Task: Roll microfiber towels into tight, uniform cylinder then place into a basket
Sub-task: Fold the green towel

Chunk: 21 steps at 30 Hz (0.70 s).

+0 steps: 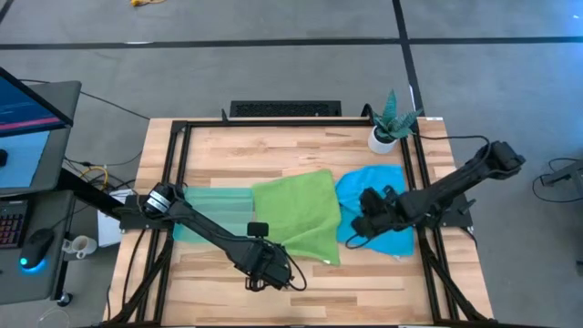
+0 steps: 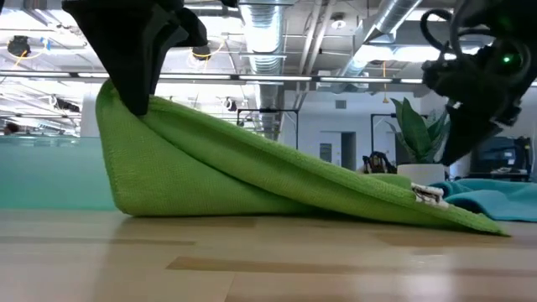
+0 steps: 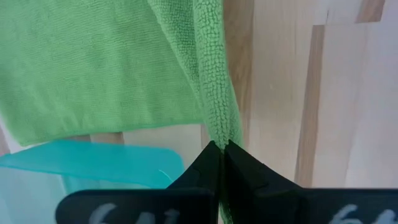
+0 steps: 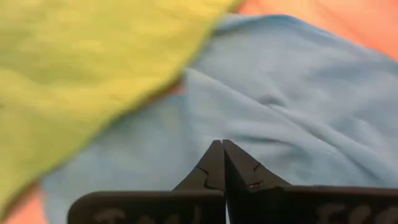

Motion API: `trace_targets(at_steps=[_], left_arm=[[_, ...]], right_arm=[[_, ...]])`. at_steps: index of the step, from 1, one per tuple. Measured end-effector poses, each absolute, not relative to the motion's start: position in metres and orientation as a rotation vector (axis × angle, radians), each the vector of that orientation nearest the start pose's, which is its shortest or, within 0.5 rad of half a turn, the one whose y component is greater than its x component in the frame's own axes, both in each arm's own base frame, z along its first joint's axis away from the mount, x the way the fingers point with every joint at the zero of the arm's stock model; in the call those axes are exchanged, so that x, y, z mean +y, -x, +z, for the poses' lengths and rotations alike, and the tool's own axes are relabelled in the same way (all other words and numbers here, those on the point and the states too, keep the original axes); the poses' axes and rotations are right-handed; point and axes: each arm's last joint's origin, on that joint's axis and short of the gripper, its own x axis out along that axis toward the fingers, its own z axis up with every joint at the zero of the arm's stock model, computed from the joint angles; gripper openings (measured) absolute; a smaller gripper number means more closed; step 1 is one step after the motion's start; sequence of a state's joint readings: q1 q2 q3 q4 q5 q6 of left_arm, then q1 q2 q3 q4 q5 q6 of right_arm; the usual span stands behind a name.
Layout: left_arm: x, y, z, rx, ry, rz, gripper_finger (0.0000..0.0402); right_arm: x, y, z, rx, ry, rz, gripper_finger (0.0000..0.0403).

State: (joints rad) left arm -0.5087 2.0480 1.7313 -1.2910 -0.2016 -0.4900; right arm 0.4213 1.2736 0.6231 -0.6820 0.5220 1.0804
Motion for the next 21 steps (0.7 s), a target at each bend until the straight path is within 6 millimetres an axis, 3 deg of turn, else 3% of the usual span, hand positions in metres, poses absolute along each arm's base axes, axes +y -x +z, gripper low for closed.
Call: trace_targets(at_steps=[4,9,16,21], left_arm=[[-0.184,-0.343,0.223,1.499,-0.170,0.135,0.0000],[-0.184,-0.343,0.223,1.499,-0.171,0.136,0.0000],[-0.184,-0.343,0.223,1.501,-0.184,0.125,0.0000],[-0.184,-0.343,0.223,1.501,-0.181,0.127,0.0000]], right_arm=[[0.068,-0.198,0.155,0.935,-0.327,-0.616,0.0012],[0.060,-0.206,0.135,1.051,-0.319,-0.646,0.0011],[0.036,-0.201,0.118,1.200,-0.277,-0.844,0.0010],[0.013,-0.184,0.117,1.352,-0.239,-1.038,0.0009]])
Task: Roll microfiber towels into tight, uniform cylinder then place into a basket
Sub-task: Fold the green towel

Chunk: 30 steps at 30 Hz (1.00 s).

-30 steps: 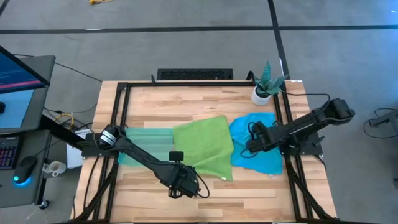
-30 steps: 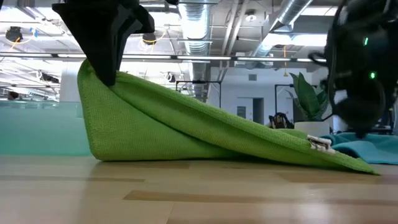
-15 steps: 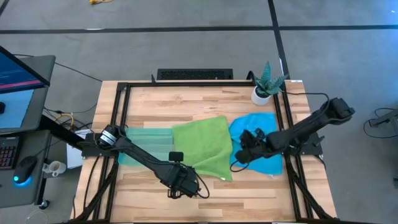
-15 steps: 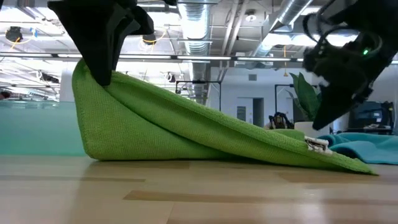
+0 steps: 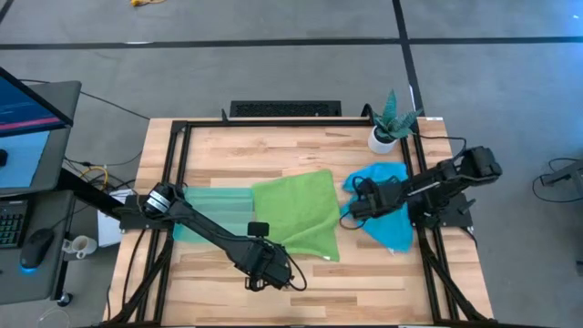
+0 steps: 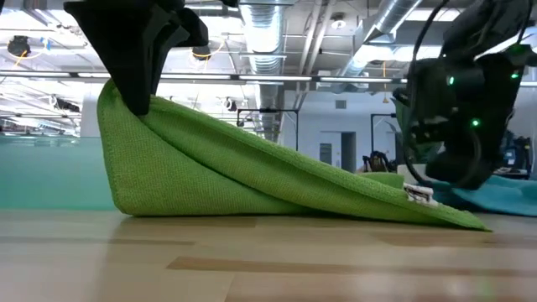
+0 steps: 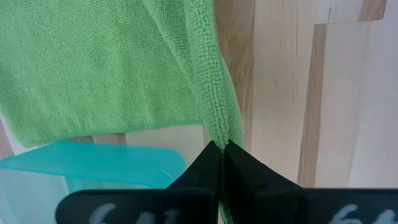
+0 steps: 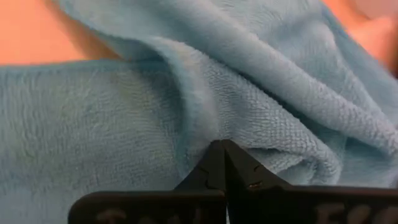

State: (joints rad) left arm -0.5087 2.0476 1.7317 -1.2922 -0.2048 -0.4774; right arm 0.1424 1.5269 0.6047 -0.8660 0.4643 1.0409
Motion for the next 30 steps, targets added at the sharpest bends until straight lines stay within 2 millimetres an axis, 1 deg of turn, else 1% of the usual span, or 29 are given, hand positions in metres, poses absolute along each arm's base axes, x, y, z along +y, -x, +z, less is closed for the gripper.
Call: trace_targets(at_steps=[3,6,12,16,19,23,26,28,30], left_arm=[[-0.184,-0.343,0.223,1.501,-0.180,0.128,0.0000],[-0.184,-0.343,0.223,1.501,-0.181,0.127,0.0000],[-0.184,-0.343,0.223,1.501,-0.188,0.121,0.0000],[-0.185,-0.343,0.223,1.501,-0.186,0.122,0.0000],[-0.185,-0.343,0.223,1.501,-0.186,0.122,0.0000],[-0.185,-0.343,0.223,1.501,-0.186,0.123,0.0000],[-0.185,-0.342,0.223,1.500,-0.186,0.123,0.0000],[-0.185,-0.342,0.223,1.500,-0.187,0.123,0.0000],[-0.185,-0.342,0.223,1.500,-0.190,0.120,0.0000]], right_arm=[[0.004,-0.175,0.122,1.388,-0.197,-1.135,0.0011],[-0.002,-0.171,0.127,1.384,-0.165,-1.182,0.0011],[-0.012,-0.168,0.141,1.306,-0.162,-1.183,0.0011],[-0.011,-0.164,0.157,1.220,-0.207,-1.128,0.0011],[-0.001,-0.162,0.169,1.142,-0.276,-1.030,0.0011],[0.022,-0.169,0.176,1.066,-0.384,-0.812,0.0011],[0.040,-0.175,0.174,1.037,-0.387,-0.697,0.0011],[0.049,-0.178,0.169,1.043,-0.363,-0.659,0.0011],[0.054,-0.180,0.163,1.070,-0.334,-0.652,0.0011]])
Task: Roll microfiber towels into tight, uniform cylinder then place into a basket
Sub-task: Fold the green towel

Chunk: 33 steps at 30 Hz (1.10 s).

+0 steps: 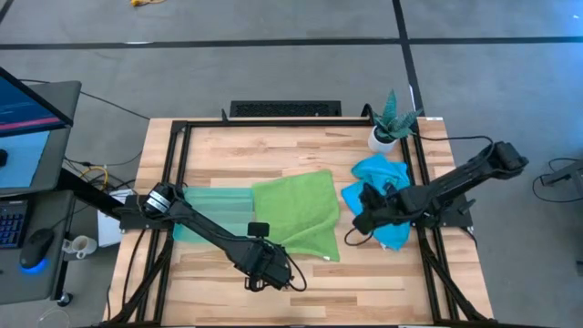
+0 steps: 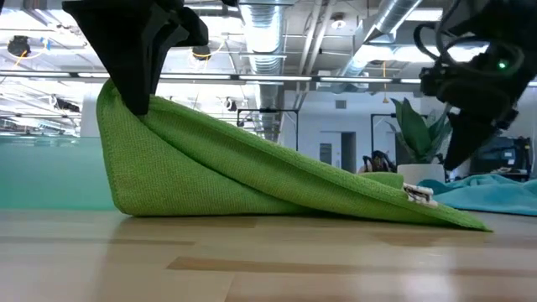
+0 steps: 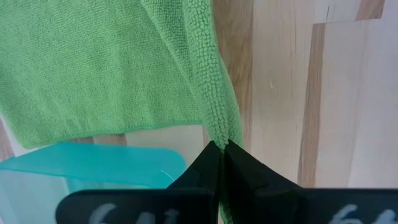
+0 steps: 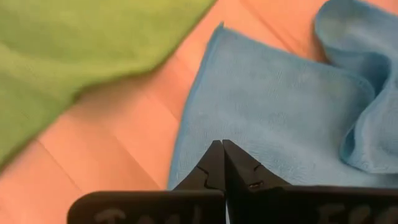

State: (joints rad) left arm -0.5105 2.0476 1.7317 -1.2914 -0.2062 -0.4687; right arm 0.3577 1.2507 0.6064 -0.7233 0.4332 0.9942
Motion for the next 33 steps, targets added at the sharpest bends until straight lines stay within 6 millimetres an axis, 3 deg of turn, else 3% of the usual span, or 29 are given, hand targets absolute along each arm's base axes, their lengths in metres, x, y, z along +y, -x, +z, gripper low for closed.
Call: trace_targets(at_steps=[9,19,27,33], left_arm=[[-0.185,-0.343,0.223,1.498,-0.192,0.115,0.0000],[-0.185,-0.343,0.223,1.498,-0.192,0.115,0.0000],[-0.185,-0.343,0.223,1.499,-0.199,0.108,0.0000],[-0.185,-0.343,0.223,1.497,-0.198,0.107,0.0000]], right_arm=[[0.042,-0.187,0.134,1.225,-0.264,-0.800,0.0011],[0.012,-0.179,0.129,1.354,-0.206,-0.997,0.0013],[0.023,-0.173,0.150,1.251,-0.225,-0.885,0.0016],[0.050,-0.167,0.173,1.060,-0.312,-0.700,0.0017]])
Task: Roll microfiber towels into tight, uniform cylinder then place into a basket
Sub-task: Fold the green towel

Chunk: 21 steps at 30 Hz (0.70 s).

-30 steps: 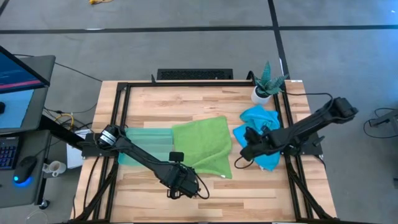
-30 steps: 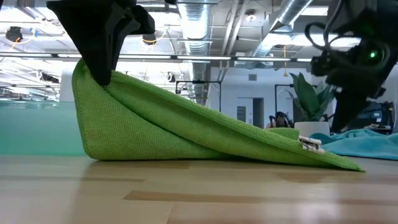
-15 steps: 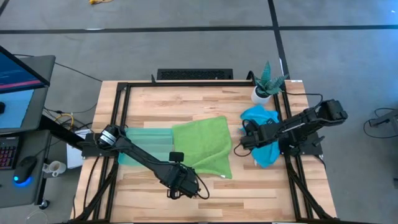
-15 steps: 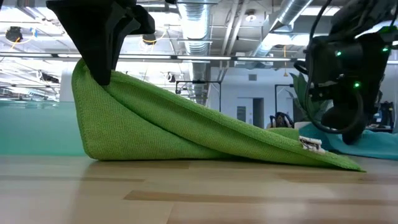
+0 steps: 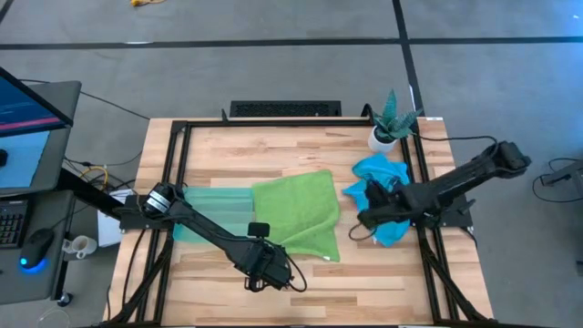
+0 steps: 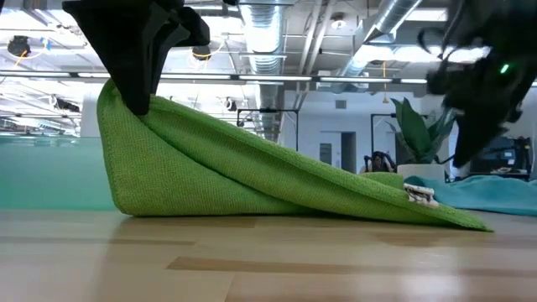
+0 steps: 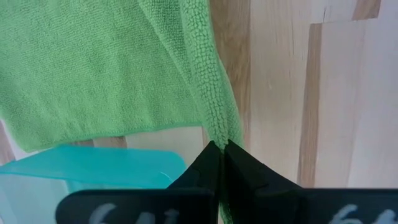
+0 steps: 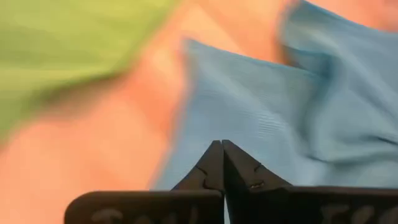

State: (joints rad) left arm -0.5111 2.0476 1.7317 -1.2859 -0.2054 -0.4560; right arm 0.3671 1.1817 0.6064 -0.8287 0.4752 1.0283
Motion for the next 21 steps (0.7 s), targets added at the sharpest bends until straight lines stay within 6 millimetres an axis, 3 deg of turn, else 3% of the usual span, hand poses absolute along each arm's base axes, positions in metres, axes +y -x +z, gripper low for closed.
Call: trace_targets(at_steps=[5,12,21], left_arm=[[-0.187,-0.344,0.223,1.480,-0.193,0.098,0.0000],[-0.187,-0.345,0.223,1.473,-0.205,0.080,0.0000],[-0.187,-0.345,0.223,1.472,-0.183,0.100,0.0000]], right_arm=[[0.088,-0.170,0.181,0.890,-0.252,-0.451,0.0019],[0.134,-0.175,0.175,0.789,-0.099,-0.173,0.0020],[0.156,-0.190,0.156,0.744,0.011,-0.060,0.0063]])
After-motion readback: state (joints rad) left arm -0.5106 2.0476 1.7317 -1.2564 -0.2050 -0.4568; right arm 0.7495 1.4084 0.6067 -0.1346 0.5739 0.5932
